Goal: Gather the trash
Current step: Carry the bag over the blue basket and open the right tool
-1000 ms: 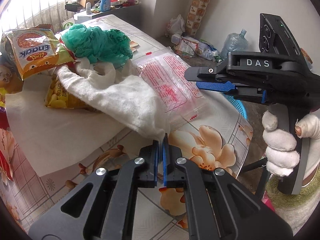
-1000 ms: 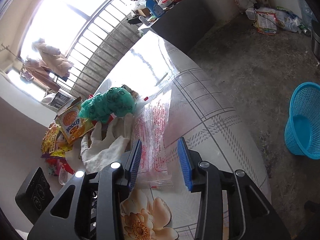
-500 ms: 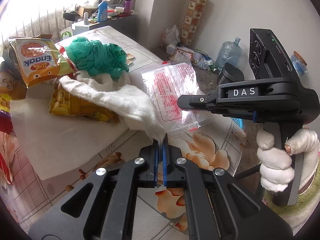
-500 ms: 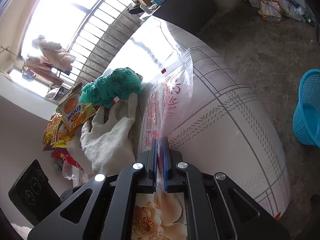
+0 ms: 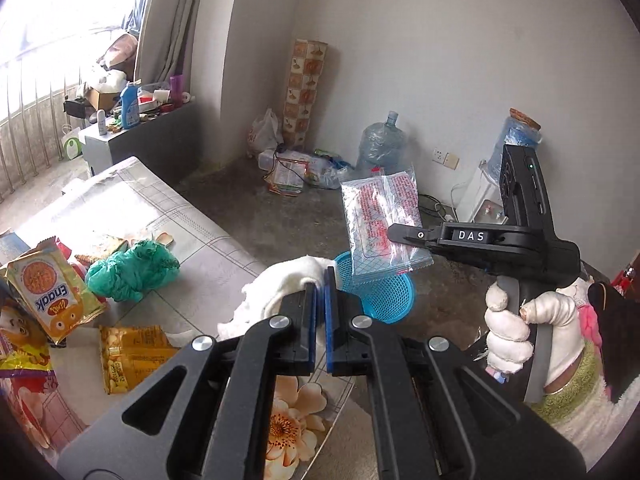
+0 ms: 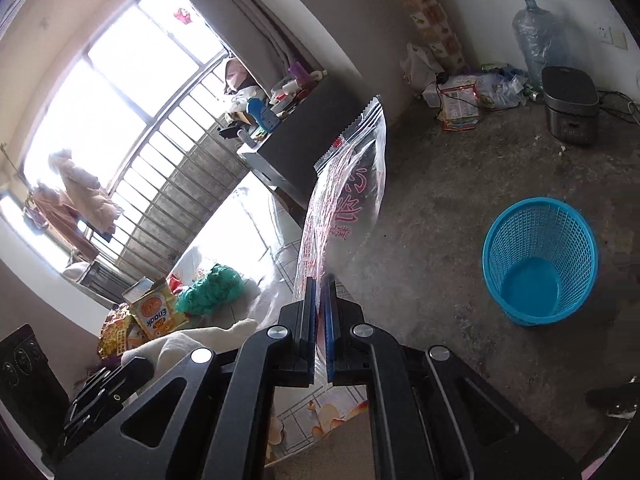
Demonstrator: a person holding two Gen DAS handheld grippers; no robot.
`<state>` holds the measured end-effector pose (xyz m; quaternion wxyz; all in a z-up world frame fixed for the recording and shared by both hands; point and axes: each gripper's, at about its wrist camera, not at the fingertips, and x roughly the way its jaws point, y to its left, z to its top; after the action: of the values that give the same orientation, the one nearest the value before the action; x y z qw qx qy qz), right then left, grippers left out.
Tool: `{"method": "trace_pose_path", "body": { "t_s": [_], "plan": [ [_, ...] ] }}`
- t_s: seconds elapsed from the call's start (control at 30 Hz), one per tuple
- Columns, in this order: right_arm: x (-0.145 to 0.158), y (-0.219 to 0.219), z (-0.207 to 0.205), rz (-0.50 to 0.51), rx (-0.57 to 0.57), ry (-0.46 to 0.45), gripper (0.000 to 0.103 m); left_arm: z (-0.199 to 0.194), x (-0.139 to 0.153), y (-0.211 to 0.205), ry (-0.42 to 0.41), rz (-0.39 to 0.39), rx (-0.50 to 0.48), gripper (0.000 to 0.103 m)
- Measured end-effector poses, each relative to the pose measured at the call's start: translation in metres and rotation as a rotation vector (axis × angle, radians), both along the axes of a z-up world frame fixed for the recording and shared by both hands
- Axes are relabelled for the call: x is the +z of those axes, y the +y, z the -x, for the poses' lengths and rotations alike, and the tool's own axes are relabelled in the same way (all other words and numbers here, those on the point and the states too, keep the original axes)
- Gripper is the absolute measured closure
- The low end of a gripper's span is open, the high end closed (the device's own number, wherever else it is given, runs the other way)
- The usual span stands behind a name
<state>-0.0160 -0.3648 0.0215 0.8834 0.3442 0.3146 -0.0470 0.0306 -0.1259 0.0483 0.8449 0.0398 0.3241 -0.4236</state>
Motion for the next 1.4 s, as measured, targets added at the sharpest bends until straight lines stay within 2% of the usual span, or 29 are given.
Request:
{"method": "trace_pose_path", "body": {
  "t_s": [0.2, 0.33, 0.4, 0.47, 0.57, 0.77, 0.9, 0.93, 1.0, 1.03, 1.07, 1.17, 1.3, 1.4],
  "plan": [
    [0.002, -0.037, 0.024, 0.017, -0.142, -0.025, 0.099, -0.041, 0.042, -0.056, 0.085, 0.06, -0.108, 0.102],
    [-0.013, -0.065, 0.03, 0.05, -0.262, 0.021, 0.099, -0.068, 0.046, -0.126, 0.249, 0.023, -0.199, 0.102],
    [-0.025, -0.079, 0.029, 0.056, -0.316, 0.048, 0.099, -0.08, 0.039, -0.17, 0.313, -0.03, -0.241, 0.102],
    [-0.04, -0.096, 0.027, 0.038, -0.356, 0.074, 0.099, -0.092, 0.024, -0.209, 0.352, -0.087, -0.263, 0.102],
    [-0.065, -0.12, 0.022, 0.017, -0.399, 0.116, 0.099, -0.107, -0.014, -0.268, 0.438, -0.168, -0.289, 0.102],
    [-0.13, -0.167, 0.013, -0.066, -0.465, 0.201, 0.099, -0.119, -0.115, -0.354, 0.56, -0.323, -0.312, 0.102],
    [-0.177, -0.199, 0.003, -0.115, -0.487, 0.258, 0.098, -0.121, -0.172, -0.4, 0.615, -0.388, -0.327, 0.102],
    [-0.189, -0.205, -0.001, -0.128, -0.49, 0.271, 0.096, -0.12, -0.184, -0.408, 0.624, -0.399, -0.332, 0.101],
    [-0.217, -0.22, -0.008, -0.158, -0.5, 0.32, 0.092, -0.117, -0.21, -0.425, 0.633, -0.444, -0.334, 0.088],
    [-0.234, -0.228, -0.01, -0.179, -0.498, 0.348, 0.078, -0.116, -0.223, -0.434, 0.634, -0.477, -0.332, 0.074],
    [-0.249, -0.233, -0.011, -0.194, -0.501, 0.37, 0.066, -0.115, -0.231, -0.437, 0.632, -0.5, -0.32, 0.067],
    [-0.277, -0.24, -0.008, -0.222, -0.521, 0.435, 0.066, -0.117, -0.24, -0.434, 0.646, -0.5, -0.307, 0.066],
    [-0.269, -0.235, 0.008, -0.211, -0.559, 0.407, 0.066, -0.118, -0.212, -0.421, 0.553, -0.471, -0.313, 0.062],
    [-0.242, -0.228, 0.014, -0.163, -0.566, 0.347, 0.066, -0.115, -0.167, -0.403, 0.452, -0.416, -0.324, 0.059]
  ]
}}
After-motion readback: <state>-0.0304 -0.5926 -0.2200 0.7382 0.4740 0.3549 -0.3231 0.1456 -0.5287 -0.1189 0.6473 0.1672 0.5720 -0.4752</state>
